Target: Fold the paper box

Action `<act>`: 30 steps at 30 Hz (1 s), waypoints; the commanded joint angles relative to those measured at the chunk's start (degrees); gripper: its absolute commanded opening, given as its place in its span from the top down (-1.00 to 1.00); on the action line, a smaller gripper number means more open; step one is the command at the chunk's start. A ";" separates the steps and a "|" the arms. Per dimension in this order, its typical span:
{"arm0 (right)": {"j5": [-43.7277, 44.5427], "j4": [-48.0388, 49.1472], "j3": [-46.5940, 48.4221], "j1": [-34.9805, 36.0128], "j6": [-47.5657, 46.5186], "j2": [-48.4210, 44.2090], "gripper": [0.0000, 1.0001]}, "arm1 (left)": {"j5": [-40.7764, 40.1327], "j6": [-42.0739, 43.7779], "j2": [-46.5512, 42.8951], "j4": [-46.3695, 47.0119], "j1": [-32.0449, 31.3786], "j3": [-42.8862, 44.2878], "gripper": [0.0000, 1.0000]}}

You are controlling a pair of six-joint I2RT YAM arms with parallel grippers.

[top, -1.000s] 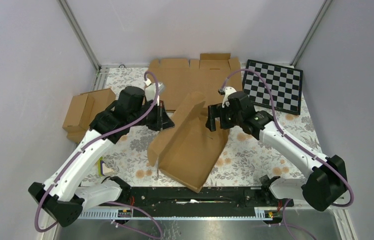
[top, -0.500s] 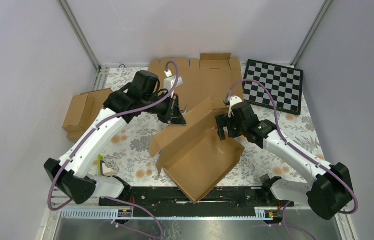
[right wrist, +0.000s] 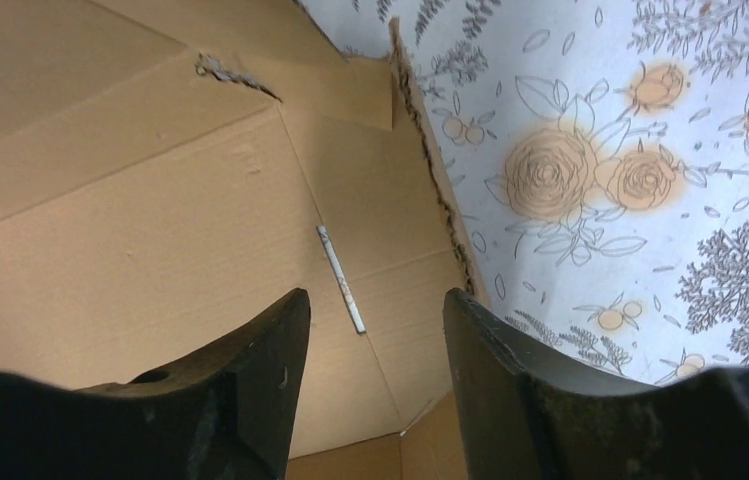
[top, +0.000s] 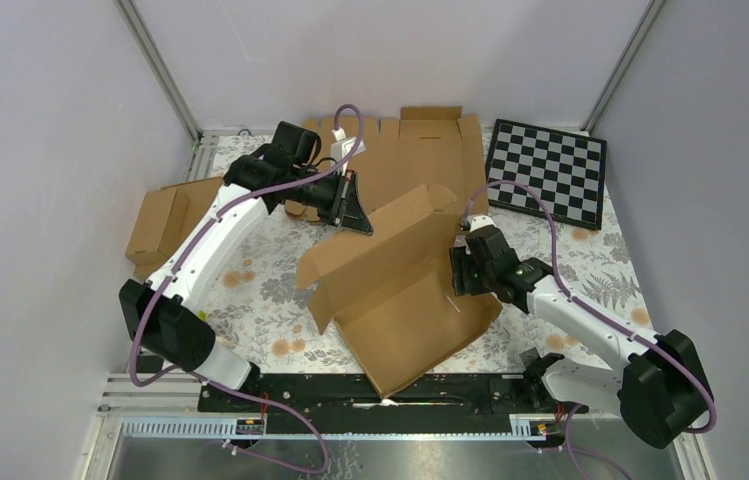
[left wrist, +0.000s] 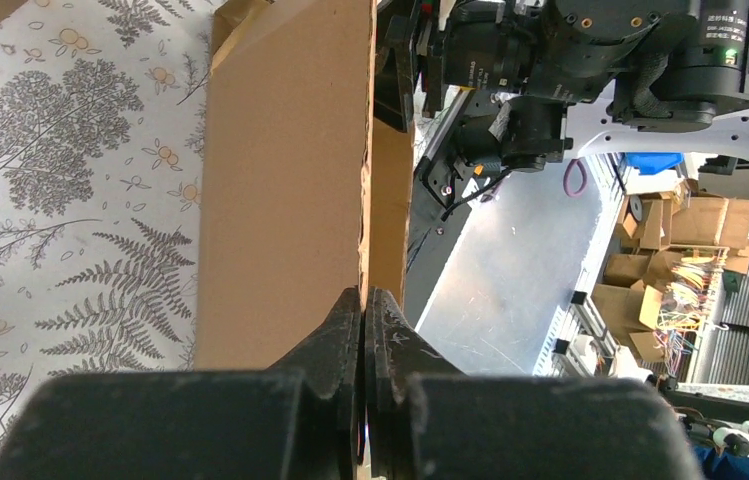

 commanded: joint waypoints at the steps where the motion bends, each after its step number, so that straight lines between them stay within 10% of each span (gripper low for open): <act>1: 3.14 0.43 -1.31 -0.28 2.49 -2.65 -0.13 | 3.74 1.49 1.13 2.39 -0.06 3.25 1.00; 21: 12.84 2.17 1.13 -3.77 5.35 5.14 -0.42 | 4.64 2.19 5.96 1.36 1.39 7.06 1.00; 30: 10.26 2.27 1.27 -4.74 5.17 4.59 0.70 | -0.44 0.91 8.15 2.20 2.19 9.38 1.00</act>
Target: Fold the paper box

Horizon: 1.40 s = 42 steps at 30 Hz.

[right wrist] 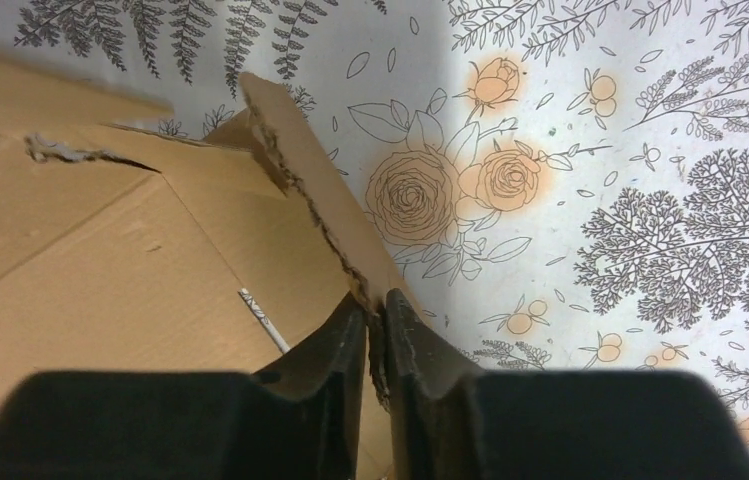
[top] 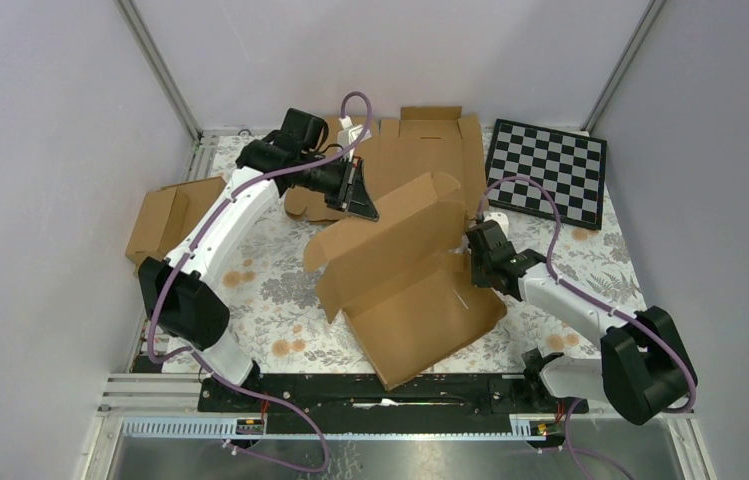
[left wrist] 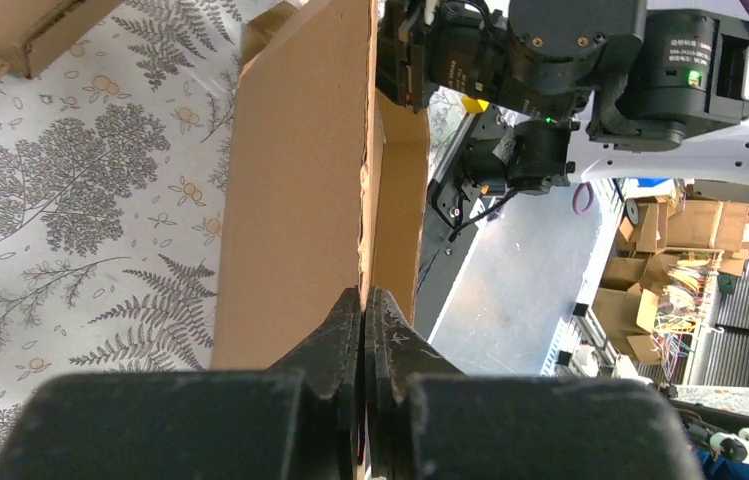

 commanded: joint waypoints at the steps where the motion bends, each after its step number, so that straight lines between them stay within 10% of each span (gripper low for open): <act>1: -1.19 0.54 1.56 -0.26 0.45 -3.38 0.81 | -2.46 -0.98 0.62 3.29 1.12 2.79 1.00; 27: -15.23 -6.59 1.87 -0.30 4.95 -12.02 0.92 | -12.22 -12.16 6.02 20.10 6.34 -3.09 0.10; 42: -16.27 -6.49 1.82 -0.26 6.09 -12.76 0.93 | -21.47 -6.82 19.82 18.14 7.09 1.71 0.25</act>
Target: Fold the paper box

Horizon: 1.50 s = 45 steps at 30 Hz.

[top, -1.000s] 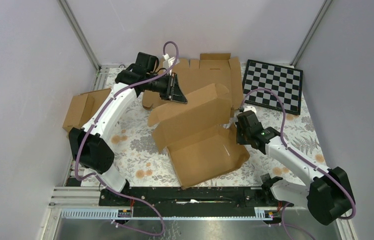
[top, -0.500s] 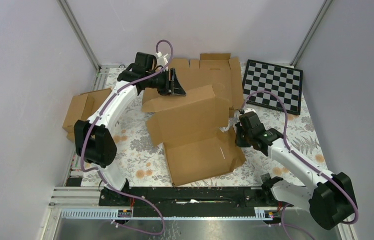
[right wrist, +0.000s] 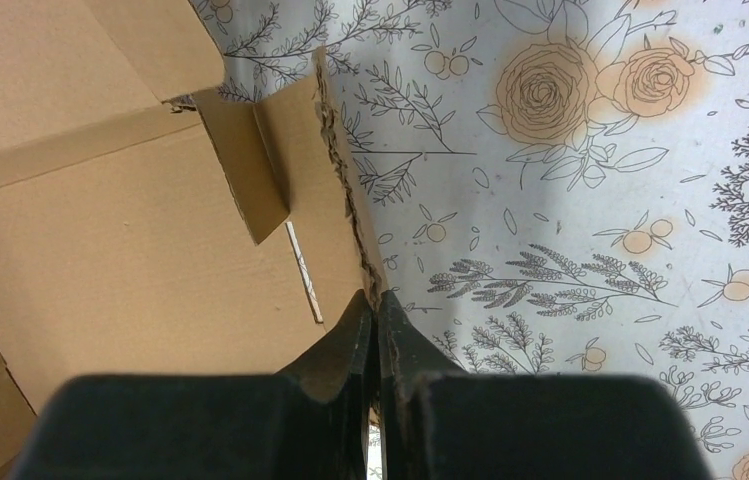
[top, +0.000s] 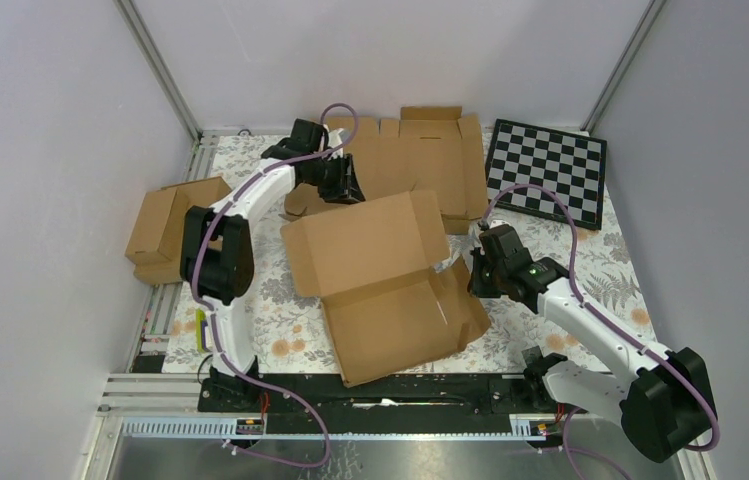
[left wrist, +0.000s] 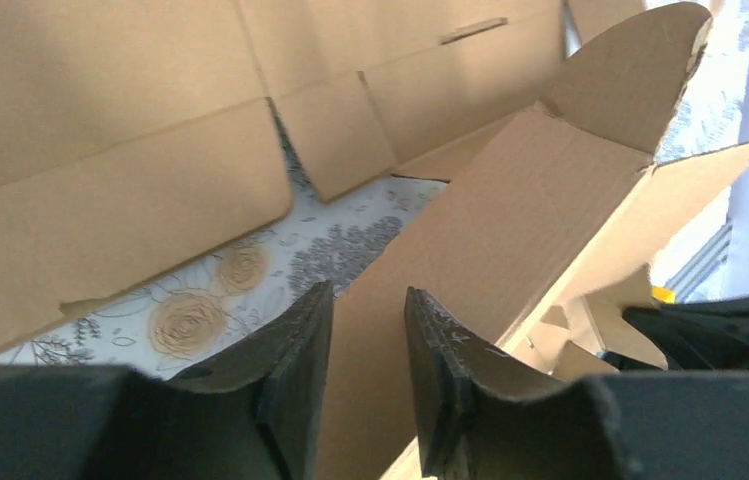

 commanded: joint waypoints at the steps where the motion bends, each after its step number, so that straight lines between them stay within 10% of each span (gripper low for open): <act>1: -0.77 1.93 1.91 -0.12 1.80 -1.48 0.93 | -4.69 3.18 2.75 -1.30 0.30 6.23 0.19; 11: 1.11 1.14 2.44 -0.12 2.05 -1.85 0.90 | -9.63 1.07 -2.33 -10.83 7.34 29.80 -0.98; 25: 3.62 1.25 2.70 -0.13 5.92 -3.65 0.89 | -17.29 -19.66 -53.56 -0.37 8.03 -30.26 -0.98; 45: 1.83 2.82 2.59 -0.12 5.33 -2.14 0.85 | -31.67 -34.86 -58.42 5.76 -15.61 -57.45 -0.18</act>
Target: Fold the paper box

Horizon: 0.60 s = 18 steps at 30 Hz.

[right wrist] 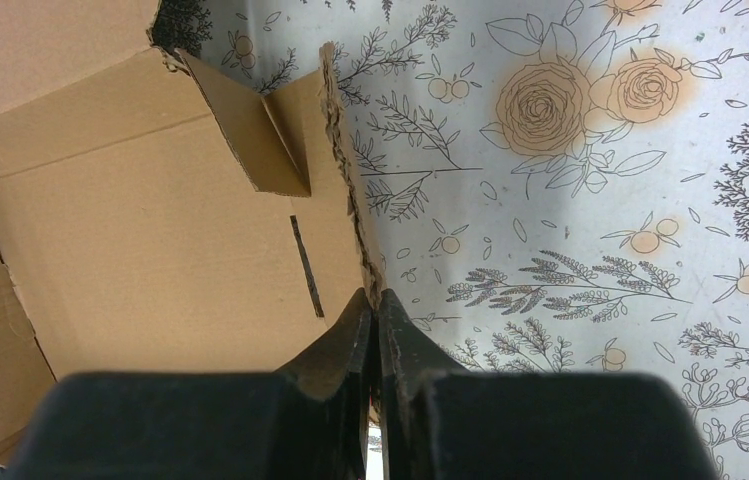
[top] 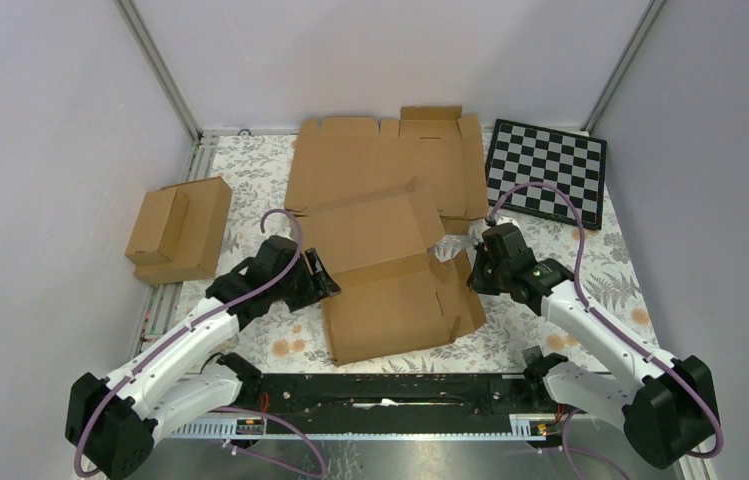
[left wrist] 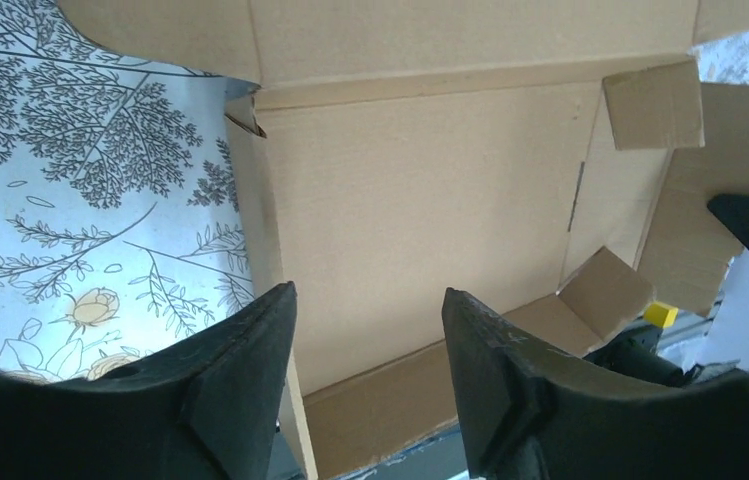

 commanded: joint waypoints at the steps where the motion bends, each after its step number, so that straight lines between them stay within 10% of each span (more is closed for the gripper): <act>1: 0.26 2.22 2.20 -0.12 0.21 -0.21 0.85 | -3.77 -1.67 1.10 6.53 -0.45 -2.75 -0.15; 9: -0.46 1.48 3.39 -0.12 -0.60 0.59 0.85 | -8.45 1.41 4.17 6.43 -0.45 -4.01 0.01; 18: -2.87 0.28 6.29 0.37 -1.60 2.04 0.85 | -7.60 0.09 4.87 11.88 -0.59 -6.33 0.93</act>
